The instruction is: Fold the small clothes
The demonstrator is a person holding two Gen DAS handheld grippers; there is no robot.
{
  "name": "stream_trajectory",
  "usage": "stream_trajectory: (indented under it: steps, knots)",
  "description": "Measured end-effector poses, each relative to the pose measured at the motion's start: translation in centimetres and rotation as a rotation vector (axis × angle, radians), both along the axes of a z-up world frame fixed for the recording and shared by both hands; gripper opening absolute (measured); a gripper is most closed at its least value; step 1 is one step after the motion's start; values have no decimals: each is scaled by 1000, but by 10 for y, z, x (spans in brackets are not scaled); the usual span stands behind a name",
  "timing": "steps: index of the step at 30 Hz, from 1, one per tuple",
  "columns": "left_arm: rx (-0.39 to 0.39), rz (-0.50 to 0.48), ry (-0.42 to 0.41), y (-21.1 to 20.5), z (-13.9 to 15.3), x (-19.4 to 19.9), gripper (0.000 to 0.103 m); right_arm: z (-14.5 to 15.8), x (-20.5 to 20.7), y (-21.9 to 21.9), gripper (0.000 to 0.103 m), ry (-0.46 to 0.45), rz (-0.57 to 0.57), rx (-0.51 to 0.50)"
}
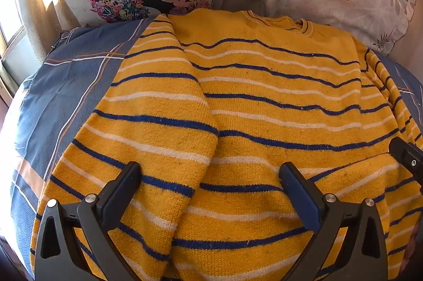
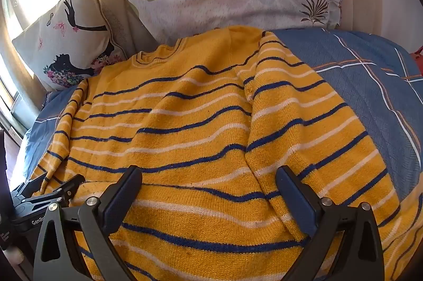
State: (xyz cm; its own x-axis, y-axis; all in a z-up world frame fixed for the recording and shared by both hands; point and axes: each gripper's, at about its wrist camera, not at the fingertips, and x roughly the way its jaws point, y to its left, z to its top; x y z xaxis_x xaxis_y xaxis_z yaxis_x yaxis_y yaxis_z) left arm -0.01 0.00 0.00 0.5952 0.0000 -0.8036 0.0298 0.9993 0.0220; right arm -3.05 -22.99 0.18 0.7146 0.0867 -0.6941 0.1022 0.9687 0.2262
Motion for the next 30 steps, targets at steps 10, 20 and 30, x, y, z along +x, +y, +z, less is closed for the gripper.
stream_trajectory:
  steps: [10, 20, 30]
  knots:
    - [-1, 0, 0, 2, 0, 0, 103, 0, -2, 0, 103, -3, 1, 16]
    - [-4, 7, 15, -1, -1, 1, 103, 2, -1, -3, 103, 0, -2, 26]
    - [-70, 65, -79, 16, 22, -21, 103, 14, -16, -7, 103, -55, -50, 3]
